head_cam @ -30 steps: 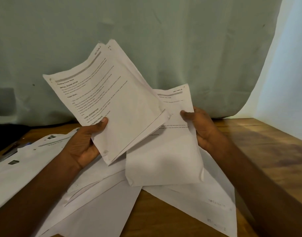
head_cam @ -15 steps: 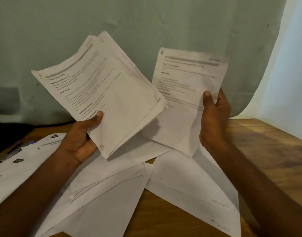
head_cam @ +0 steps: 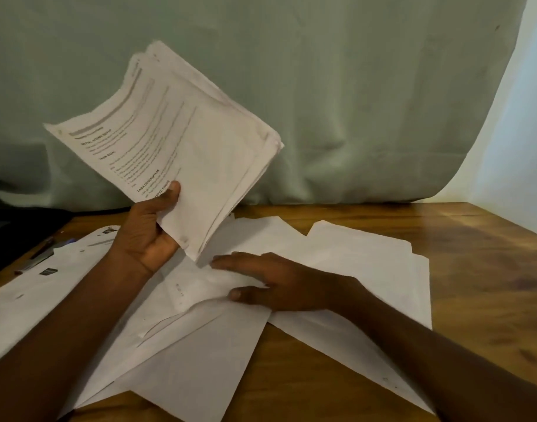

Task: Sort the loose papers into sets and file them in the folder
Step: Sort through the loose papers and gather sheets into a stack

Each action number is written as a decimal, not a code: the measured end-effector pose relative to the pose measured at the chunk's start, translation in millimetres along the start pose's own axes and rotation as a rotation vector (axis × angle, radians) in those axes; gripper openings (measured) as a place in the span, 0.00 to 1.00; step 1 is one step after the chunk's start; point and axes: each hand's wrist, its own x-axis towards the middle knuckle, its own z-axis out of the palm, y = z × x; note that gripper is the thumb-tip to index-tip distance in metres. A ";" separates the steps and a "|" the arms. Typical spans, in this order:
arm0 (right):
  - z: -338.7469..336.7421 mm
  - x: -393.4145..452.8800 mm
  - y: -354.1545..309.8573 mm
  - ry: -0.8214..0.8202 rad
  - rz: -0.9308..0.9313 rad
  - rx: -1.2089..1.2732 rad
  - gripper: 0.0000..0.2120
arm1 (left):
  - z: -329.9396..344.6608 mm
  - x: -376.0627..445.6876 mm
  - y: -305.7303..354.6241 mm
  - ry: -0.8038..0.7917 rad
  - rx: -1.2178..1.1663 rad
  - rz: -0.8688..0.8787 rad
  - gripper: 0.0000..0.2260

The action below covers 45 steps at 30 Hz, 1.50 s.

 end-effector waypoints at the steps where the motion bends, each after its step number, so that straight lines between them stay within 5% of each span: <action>1: -5.4 0.5 -3.8 0.016 0.011 0.044 0.26 | 1.3 -1.1 -3.5 -0.002 0.015 -0.005 0.20; 5: -52.6 -22.6 4.2 0.216 0.166 0.234 0.15 | 4.7 -6.7 -17.0 0.085 0.019 -0.075 0.18; 8: -85.9 -57.9 24.8 0.271 0.316 0.094 0.15 | 6.6 -12.2 -26.8 0.090 0.073 -0.158 0.17; 11: -105.6 -99.7 38.6 -0.056 0.466 -0.086 0.31 | 16.8 -17.5 -35.3 0.054 0.131 -0.236 0.19; 14: -105.9 -129.6 44.6 -0.385 0.523 0.029 0.49 | 27.2 -23.0 -48.4 0.002 0.168 -0.301 0.19; 17: -93.3 -126.9 50.0 -0.392 0.578 -0.007 0.54 | 30.3 -26.9 -57.0 -0.036 0.241 -0.312 0.20; 32: -85.1 -117.0 64.1 -0.156 0.551 -0.069 0.36 | 5.1 -15.7 -44.2 0.095 0.398 -0.152 0.21; 39: -92.6 -122.7 70.3 0.398 0.453 0.021 0.11 | 2.2 -15.8 -41.6 -0.008 0.346 -0.165 0.22; 45: -103.2 -129.6 61.3 0.988 0.279 0.394 0.09 | 9.1 -18.5 -43.2 -0.079 0.118 -0.198 0.22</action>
